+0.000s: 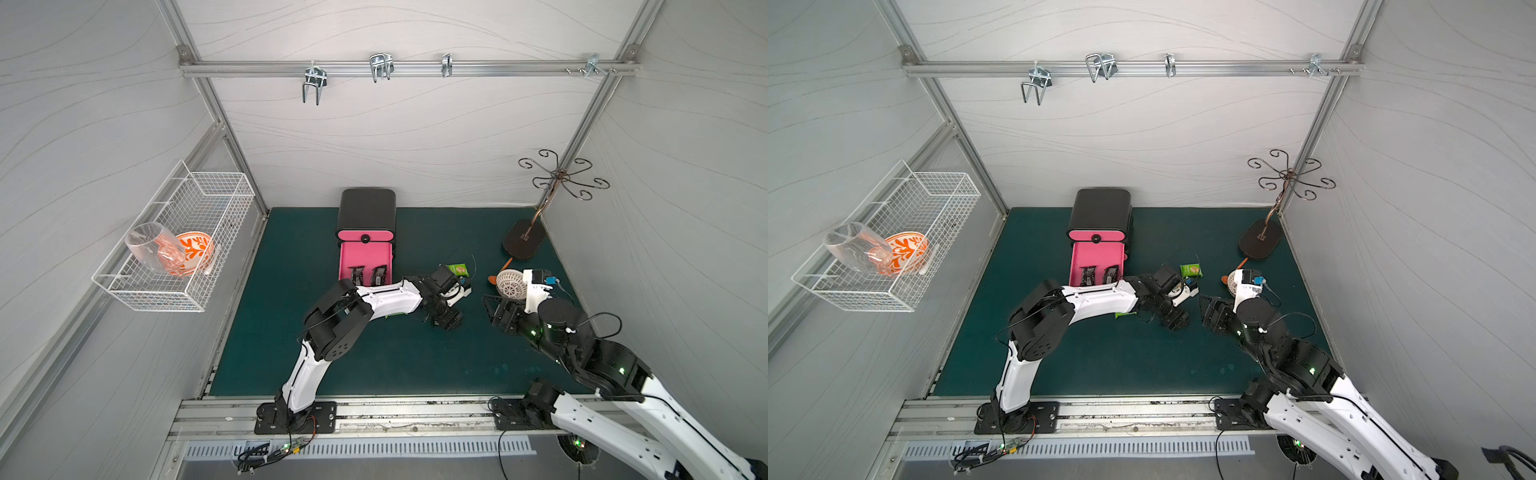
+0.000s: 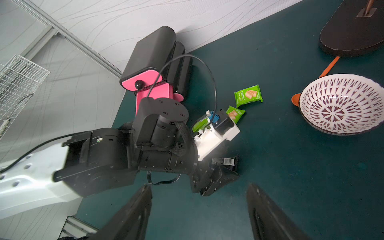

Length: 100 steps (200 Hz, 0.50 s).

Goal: Place the cookies into the drawer by color
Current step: Pick up the cookie at the center of the board.

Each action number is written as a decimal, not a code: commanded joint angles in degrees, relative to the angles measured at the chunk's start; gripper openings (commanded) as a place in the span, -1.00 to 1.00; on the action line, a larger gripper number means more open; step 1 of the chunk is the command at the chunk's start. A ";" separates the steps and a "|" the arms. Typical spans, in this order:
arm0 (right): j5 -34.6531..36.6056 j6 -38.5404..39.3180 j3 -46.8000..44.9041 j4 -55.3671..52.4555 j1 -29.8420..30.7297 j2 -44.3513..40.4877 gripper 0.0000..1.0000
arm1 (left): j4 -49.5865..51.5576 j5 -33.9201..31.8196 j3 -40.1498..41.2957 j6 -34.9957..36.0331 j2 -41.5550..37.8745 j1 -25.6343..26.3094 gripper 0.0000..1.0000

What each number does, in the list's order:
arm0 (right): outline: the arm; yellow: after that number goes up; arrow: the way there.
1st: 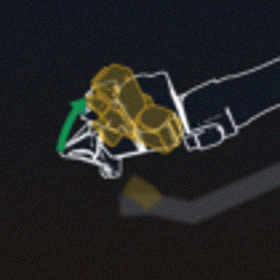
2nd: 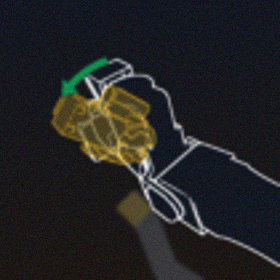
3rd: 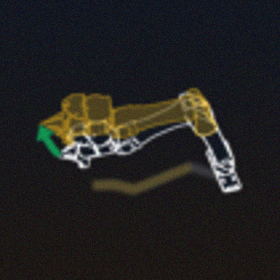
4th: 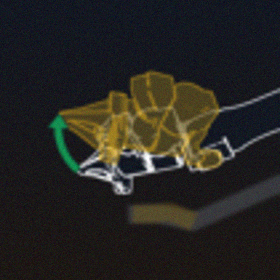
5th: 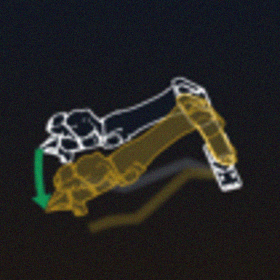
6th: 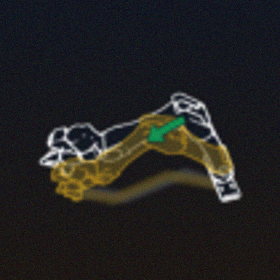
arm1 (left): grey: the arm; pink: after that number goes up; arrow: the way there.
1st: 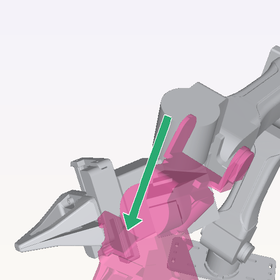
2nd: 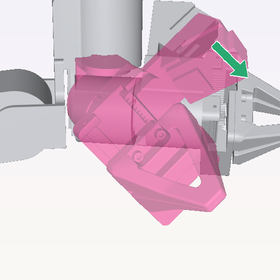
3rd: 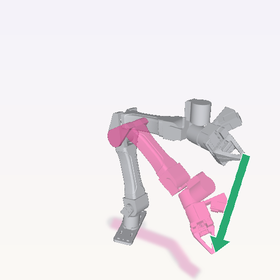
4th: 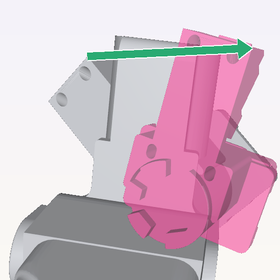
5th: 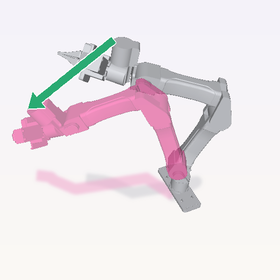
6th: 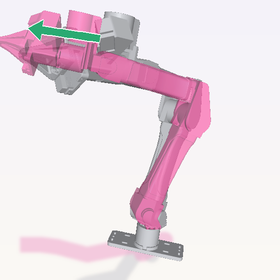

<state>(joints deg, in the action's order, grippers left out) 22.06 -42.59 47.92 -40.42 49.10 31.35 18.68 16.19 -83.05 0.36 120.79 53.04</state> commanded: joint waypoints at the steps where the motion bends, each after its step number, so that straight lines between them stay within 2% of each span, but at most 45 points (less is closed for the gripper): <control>1: 0.52 -0.46 -0.11 -0.59 -0.19 0.12 0.52 | 2.35 2.48 -1.95 0.28 1.31 0.23 0.39; 44: 0.26 -0.58 -0.37 0.33 -0.20 0.37 0.52 | 1.98 3.52 4.37 -0.36 -2.69 0.32 0.42; 70: -0.06 -0.74 -0.72 1.30 -0.21 0.85 0.52 | 1.77 1.59 8.20 -0.24 -3.93 0.45 0.53; 100: -0.68 -0.77 -0.90 2.19 -0.19 1.73 0.52 | 2.78 -4.11 8.79 -0.50 -2.72 2.36 0.48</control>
<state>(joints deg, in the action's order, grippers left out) 21.89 -42.74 47.57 -39.92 49.10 32.21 17.15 17.08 -75.90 0.38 116.44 53.65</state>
